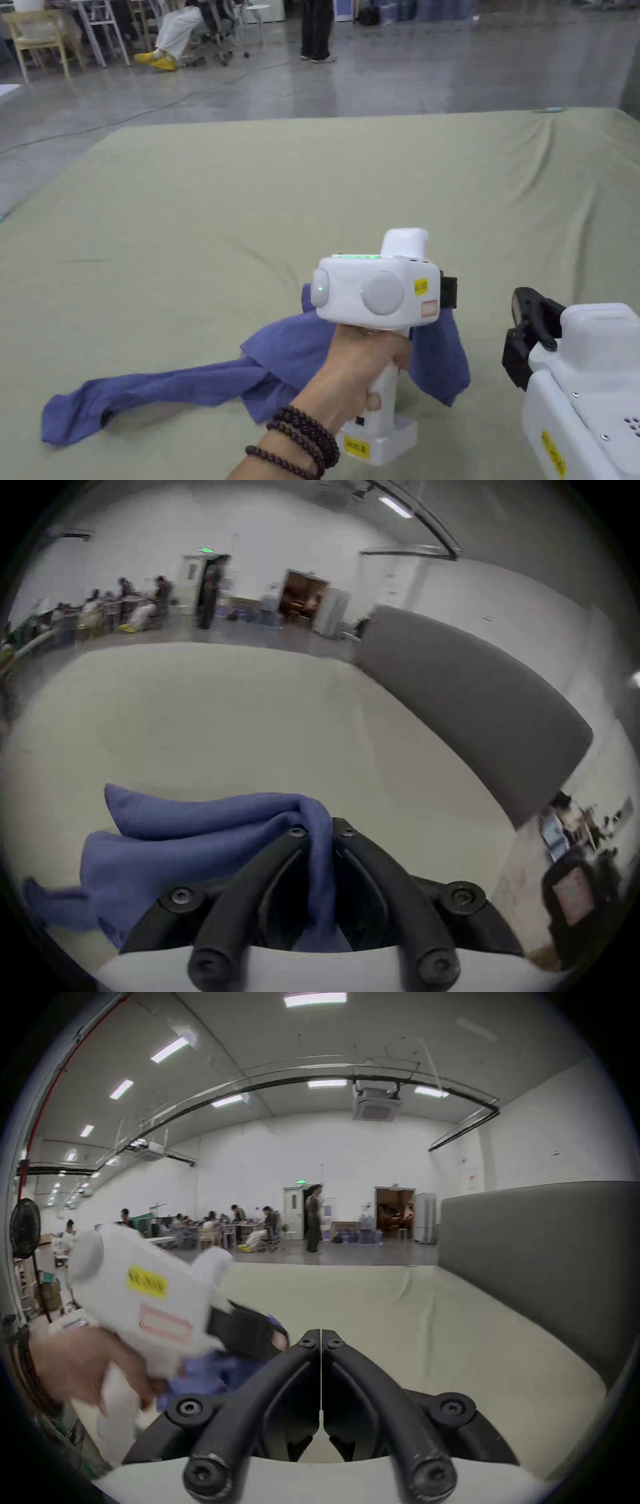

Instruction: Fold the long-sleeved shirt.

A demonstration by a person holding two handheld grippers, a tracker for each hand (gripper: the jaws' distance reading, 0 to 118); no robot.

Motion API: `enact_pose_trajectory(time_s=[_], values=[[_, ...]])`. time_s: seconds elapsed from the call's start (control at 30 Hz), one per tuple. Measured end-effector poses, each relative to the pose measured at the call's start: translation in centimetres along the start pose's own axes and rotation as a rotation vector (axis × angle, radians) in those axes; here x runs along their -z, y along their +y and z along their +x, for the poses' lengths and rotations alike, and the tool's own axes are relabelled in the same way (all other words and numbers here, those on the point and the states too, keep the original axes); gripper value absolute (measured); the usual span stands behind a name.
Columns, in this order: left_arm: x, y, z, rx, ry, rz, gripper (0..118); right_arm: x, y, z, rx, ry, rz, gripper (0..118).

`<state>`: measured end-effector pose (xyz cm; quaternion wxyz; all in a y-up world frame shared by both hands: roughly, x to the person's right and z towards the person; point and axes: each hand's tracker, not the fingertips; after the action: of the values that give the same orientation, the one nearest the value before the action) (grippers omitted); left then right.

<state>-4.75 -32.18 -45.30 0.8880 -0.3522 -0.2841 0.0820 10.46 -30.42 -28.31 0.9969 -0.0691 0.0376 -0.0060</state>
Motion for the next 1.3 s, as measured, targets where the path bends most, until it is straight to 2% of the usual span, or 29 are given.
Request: enact_pose_trajectory(time_s=[0.1, 0.17, 0.23, 0.27, 0.3, 0.33, 0.37, 0.4, 0.43, 0.5, 0.67, 0.7, 0.73, 0.77, 0.8, 0.83, 0.9, 1.0, 1.2, 1.23, 1.27, 1.3], values=[[6.3, -2.5, 5.1, 0.008, -0.059, -0.105, 2, -1.3, -0.1, 3.9, 0.010, -0.093, -0.005, 0], [9.4, -4.5, 7.0, 0.034, -0.040, -0.165, 2, -1.9, -0.2, 5.9, 0.023, -0.146, -0.015, 0], [10.7, -5.8, 7.4, 0.058, 0.036, -0.178, 2, -2.4, -0.5, 7.4, 0.030, -0.162, -0.028, 0], [10.5, -6.0, 7.1, 0.033, 0.022, -0.170, 2, -2.5, -0.6, 7.8, 0.031, -0.170, -0.031, 0], [10.1, -6.0, 6.7, 0.009, 0.023, -0.154, 9, -2.6, -0.7, 8.1, 0.031, -0.175, -0.030, 0], [8.8, -5.7, 6.2, -0.009, 0.005, -0.120, 29, -2.7, -0.8, 8.2, 0.032, -0.177, -0.030, 0], [7.6, -5.3, 5.9, -0.011, 0.012, -0.094, 66, -2.6, -0.9, 8.1, 0.033, -0.177, -0.032, 0], [6.0, -4.5, 5.5, -0.005, 0.052, -0.067, 112, -2.6, -0.9, 8.0, 0.035, -0.172, -0.034, 0], [3.9, -4.4, 5.0, -0.002, 0.082, -0.012, 117, -2.4, -0.9, 7.8, 0.039, -0.161, -0.039, 0], [-0.5, -5.0, 4.0, 0.008, 0.084, 0.144, 116, -2.3, -0.8, 7.1, 0.043, -0.146, -0.042, 0], [-10.4, -9.2, 1.2, -0.030, 0.293, 0.279, 116, -2.6, -1.4, 5.3, 0.029, -0.104, -0.054, 0], [-11.7, -10.5, 0.6, -0.037, 0.318, 0.287, 112, -2.7, -1.6, 5.1, 0.030, -0.099, -0.059, 0], [-13.3, -12.1, 0.1, -0.052, 0.342, 0.290, 104, -2.8, -1.8, 4.9, 0.038, -0.092, -0.063, 0], [-14.5, -13.6, -0.3, -0.063, 0.365, 0.281, 82, -2.9, -1.9, 4.8, 0.042, -0.088, -0.068, 0], [-15.5, -15.0, -0.6, -0.064, 0.385, 0.285, 33, -3.0, -2.0, 4.6, 0.040, -0.084, -0.073, 0], [-16.3, -16.1, -0.8, -0.070, 0.443, 0.286, 0, -3.1, -2.0, 4.4, 0.033, -0.082, -0.080, 0], [-17.3, -18.0, -1.8, -0.091, 0.547, 0.243, 0, -3.3, -2.0, 4.1, 0.016, -0.082, -0.089, 0], [-17.5, -18.5, -3.4, -0.136, 0.439, 0.229, 0, -3.7, -1.6, 3.8, 0.002, -0.077, -0.083, 0], [-16.3, -15.5, -3.5, -0.119, 0.440, 0.256, 0, -3.7, -1.1, 3.7, 0.001, -0.087, -0.068, 0], [-15.4, -14.6, -4.1, -0.145, 0.428, 0.225, 4, -3.5, -1.2, 3.8, 0.000, -0.089, -0.071, 0], [-14.3, -13.5, -4.8, -0.155, 0.432, 0.203, 33, -3.3, -1.3, 3.9, -0.002, -0.089, -0.074, 0], [-12.8, -12.6, -5.7, -0.193, 0.421, 0.157, 86, -3.2, -1.5, 4.0, -0.003, -0.089, -0.079, 0]])
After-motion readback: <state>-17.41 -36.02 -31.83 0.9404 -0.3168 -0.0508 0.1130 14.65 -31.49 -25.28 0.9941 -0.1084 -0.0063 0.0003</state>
